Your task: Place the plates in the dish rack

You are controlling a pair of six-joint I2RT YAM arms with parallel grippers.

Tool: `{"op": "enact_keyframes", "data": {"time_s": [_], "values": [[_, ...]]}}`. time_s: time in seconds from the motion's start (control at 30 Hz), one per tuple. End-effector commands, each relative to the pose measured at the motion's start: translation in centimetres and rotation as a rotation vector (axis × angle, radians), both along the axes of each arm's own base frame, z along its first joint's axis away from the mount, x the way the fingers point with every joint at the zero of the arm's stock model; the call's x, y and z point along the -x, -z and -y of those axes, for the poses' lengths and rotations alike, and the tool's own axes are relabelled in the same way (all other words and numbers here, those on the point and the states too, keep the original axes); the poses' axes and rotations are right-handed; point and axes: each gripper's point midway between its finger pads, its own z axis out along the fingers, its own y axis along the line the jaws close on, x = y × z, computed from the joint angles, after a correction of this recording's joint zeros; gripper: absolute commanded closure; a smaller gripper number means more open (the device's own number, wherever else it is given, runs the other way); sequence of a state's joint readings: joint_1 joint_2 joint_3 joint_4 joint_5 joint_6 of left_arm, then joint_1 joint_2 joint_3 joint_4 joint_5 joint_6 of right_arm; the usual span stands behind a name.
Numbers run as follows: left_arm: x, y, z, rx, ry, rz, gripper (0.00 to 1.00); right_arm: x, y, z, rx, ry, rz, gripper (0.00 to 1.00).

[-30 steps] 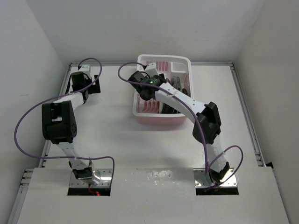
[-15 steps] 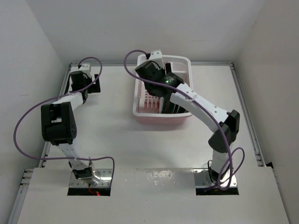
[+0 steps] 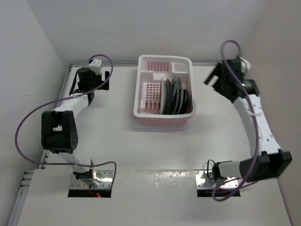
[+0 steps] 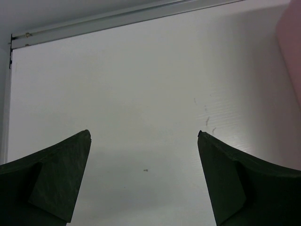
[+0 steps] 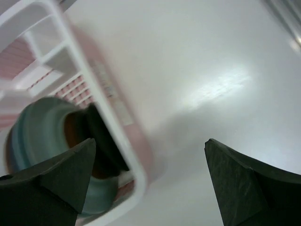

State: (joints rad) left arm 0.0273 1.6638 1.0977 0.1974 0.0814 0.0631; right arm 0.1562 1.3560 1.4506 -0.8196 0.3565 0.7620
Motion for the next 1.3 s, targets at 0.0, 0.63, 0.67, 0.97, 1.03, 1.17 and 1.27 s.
{"op": "enact_keyframes", "data": {"time_s": [0.0, 0.63, 0.67, 0.97, 1.03, 1.17, 1.27], "values": [[1.1, -2.9, 1.4, -0.029, 0.050, 0.043, 0.00, 4.4, 1.1, 3.5, -0.160, 0.121, -0.024, 0.04], [6.4, -1.5, 0.2, -0.070, 0.003, -0.031, 0.00, 8.1, 10.8, 10.1, -0.255, 0.234, -0.255, 0.01], [7.1, -1.3, 0.0, -0.083, -0.002, -0.028, 0.00, 8.1, 10.9, 10.1, -0.249, 0.227, -0.252, 0.01], [10.2, 1.1, -0.5, -0.059, -0.032, -0.091, 0.00, 9.9, 12.4, 8.9, -0.248, 0.134, -0.326, 0.01], [10.6, 0.8, -0.4, -0.050, -0.036, -0.074, 0.00, 10.5, 12.6, 9.1, -0.231, 0.133, -0.340, 0.01], [11.4, 0.3, -0.5, -0.045, -0.049, -0.061, 0.00, 10.7, 12.2, 9.1, -0.219, 0.119, -0.313, 0.01], [12.4, 0.8, -0.5, -0.046, -0.048, -0.076, 0.00, 10.4, 12.1, 9.0, -0.212, 0.099, -0.281, 0.01]]}}
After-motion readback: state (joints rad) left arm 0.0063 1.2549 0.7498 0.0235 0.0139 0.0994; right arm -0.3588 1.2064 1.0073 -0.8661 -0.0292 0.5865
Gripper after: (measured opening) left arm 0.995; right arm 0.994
